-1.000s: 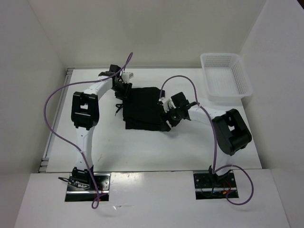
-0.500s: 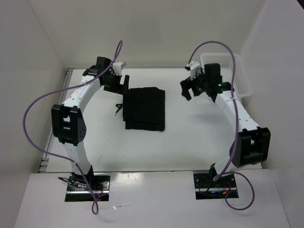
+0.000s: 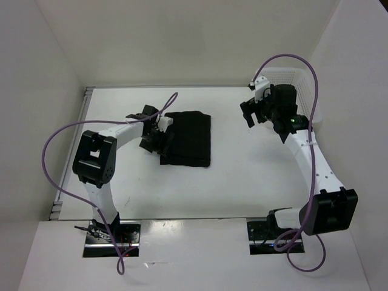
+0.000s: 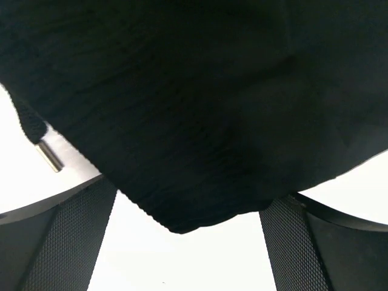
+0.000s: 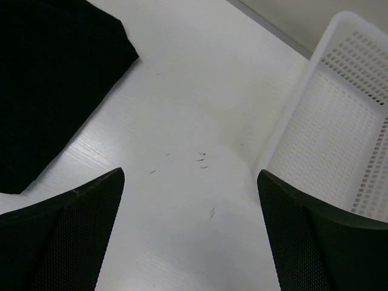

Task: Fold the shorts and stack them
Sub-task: Fold the shorts

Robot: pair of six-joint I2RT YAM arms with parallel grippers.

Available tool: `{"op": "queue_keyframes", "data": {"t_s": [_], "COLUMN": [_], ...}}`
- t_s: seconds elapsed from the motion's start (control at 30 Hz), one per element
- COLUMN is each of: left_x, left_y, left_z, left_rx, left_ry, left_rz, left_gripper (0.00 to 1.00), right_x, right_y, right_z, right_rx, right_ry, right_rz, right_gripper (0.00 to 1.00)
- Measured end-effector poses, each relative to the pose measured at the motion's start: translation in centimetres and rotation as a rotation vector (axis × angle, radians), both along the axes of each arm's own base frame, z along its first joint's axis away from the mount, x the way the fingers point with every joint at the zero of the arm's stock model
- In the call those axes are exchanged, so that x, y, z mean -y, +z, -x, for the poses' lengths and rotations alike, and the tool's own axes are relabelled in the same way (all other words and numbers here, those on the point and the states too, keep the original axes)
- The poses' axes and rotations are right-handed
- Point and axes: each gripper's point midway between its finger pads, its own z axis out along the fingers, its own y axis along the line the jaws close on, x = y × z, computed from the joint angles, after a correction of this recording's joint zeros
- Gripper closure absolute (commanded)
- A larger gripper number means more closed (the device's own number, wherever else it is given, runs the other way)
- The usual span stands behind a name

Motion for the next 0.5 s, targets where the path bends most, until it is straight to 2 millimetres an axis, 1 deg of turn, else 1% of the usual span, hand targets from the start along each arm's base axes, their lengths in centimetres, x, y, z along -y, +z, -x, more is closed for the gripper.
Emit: {"op": "queue_keyframes", "data": {"t_s": [0.07, 0.17, 0.27, 0.3, 0.33, 0.37, 0.43, 0.5], "left_x": [-0.1, -0.3, -0.3, -0.1, 0.1, 0.3, 1.0, 1.5], "left_y": [-0.1, 0.1, 0.5, 1.2, 2.1, 3.5, 7.9, 13.2], "left_z": [-0.2, -0.3, 0.4, 0.9, 1.2, 1.5, 1.4, 0.2], "left_rx": [0.012, 0.025, 0.005, -0.003, -0.005, 0.005, 0.078, 0.201], "left_ry": [0.003, 0.006, 0.003, -0.002, -0.007, -0.013, -0.029, -0.040], "left_rz": [-0.007, -0.013, -0.003, 0.011, 0.029, 0.054, 0.114, 0.175], "left_gripper": [0.00, 0.00, 0.00, 0.00, 0.00, 0.00, 0.00, 0.00], "right_x": [0.3, 0.8, 1.5, 1.7, 2.0, 2.3, 3.1, 4.1], "right_y": [0.3, 1.4, 2.1, 2.2, 2.4, 2.6, 2.9, 3.5], "right_z": [0.5, 1.0, 1.2, 1.2, 1.1, 1.0, 0.9, 0.6], "right_rx": [0.007, 0.038, 0.059, 0.064, 0.071, 0.078, 0.095, 0.120], "right_ry": [-0.007, -0.019, -0.037, -0.045, -0.053, -0.061, -0.080, -0.107], "right_rz": [0.001, -0.002, 0.002, 0.005, 0.009, 0.013, 0.025, 0.035], "right_gripper": [0.05, 0.05, 0.05, 0.05, 0.05, 0.05, 0.05, 0.04]}}
